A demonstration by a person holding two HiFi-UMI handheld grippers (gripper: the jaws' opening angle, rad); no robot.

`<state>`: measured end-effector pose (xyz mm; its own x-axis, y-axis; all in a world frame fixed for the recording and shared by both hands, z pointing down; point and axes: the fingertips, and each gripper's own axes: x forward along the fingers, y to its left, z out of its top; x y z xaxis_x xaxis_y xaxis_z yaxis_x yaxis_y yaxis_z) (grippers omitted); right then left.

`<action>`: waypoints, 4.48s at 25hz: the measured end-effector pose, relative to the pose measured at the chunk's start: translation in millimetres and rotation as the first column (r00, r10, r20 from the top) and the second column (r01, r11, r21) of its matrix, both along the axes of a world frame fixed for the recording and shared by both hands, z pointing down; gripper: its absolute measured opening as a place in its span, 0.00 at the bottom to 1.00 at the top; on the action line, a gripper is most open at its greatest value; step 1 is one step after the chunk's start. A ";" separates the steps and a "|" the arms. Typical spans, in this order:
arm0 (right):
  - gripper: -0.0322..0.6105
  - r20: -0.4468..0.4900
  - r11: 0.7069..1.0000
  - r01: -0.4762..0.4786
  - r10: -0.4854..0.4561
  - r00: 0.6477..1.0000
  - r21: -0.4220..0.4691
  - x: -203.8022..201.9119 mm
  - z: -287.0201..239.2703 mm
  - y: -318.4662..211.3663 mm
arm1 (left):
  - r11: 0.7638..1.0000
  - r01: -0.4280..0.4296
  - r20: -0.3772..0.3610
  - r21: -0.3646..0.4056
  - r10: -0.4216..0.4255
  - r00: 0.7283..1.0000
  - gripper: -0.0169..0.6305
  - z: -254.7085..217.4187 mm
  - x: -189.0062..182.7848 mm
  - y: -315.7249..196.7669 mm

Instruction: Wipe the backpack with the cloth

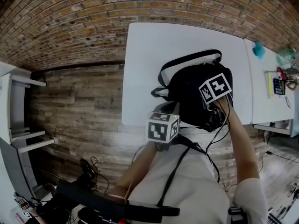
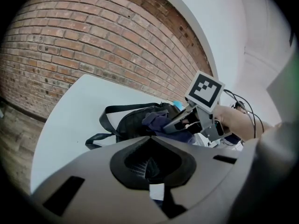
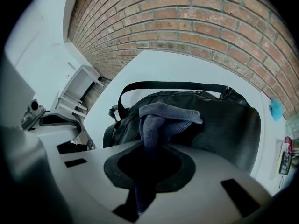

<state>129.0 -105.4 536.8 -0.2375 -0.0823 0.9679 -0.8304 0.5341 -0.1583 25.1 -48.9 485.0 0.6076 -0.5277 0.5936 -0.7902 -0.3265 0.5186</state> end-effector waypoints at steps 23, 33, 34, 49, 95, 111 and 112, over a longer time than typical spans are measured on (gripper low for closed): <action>0.11 0.056 1.000 -0.004 0.004 0.998 -0.003 -0.9 -7.2 62.2 | 1.000 -0.019 0.002 0.003 0.019 1.000 0.03 -1.9 5.4 -1.9; 0.11 0.095 1.000 -0.024 0.025 0.995 -0.012 -1.8 -9.4 79.6 | 1.000 -0.015 -0.002 0.001 0.015 1.000 0.03 -1.5 6.4 -1.5; 0.11 0.098 1.000 -0.024 0.025 0.995 -0.013 -1.8 -9.8 81.5 | 1.000 -0.015 -0.003 0.000 0.015 1.000 0.03 -1.5 6.5 -1.3; 0.11 0.121 1.000 -0.001 0.005 0.993 -0.027 -5.3 -10.8 106.0 | 1.000 -0.022 0.000 -0.004 0.022 1.000 0.03 1.4 9.3 2.0; 0.11 0.157 0.947 -0.210 0.175 0.972 0.243 33.0 -58.9 -88.3 | 1.000 -0.011 -0.003 0.002 0.011 1.000 0.03 -0.9 7.8 -7.9; 0.11 0.022 0.952 -0.210 0.210 0.977 0.225 44.3 -26.9 -89.7 | 1.000 -0.019 -0.014 0.010 0.020 1.000 0.03 -3.4 11.4 -6.1; 0.11 0.017 0.954 -0.203 0.204 0.979 0.222 44.6 -27.2 -87.3 | 1.000 -0.020 -0.014 0.010 0.020 1.000 0.03 -3.1 11.5 -5.6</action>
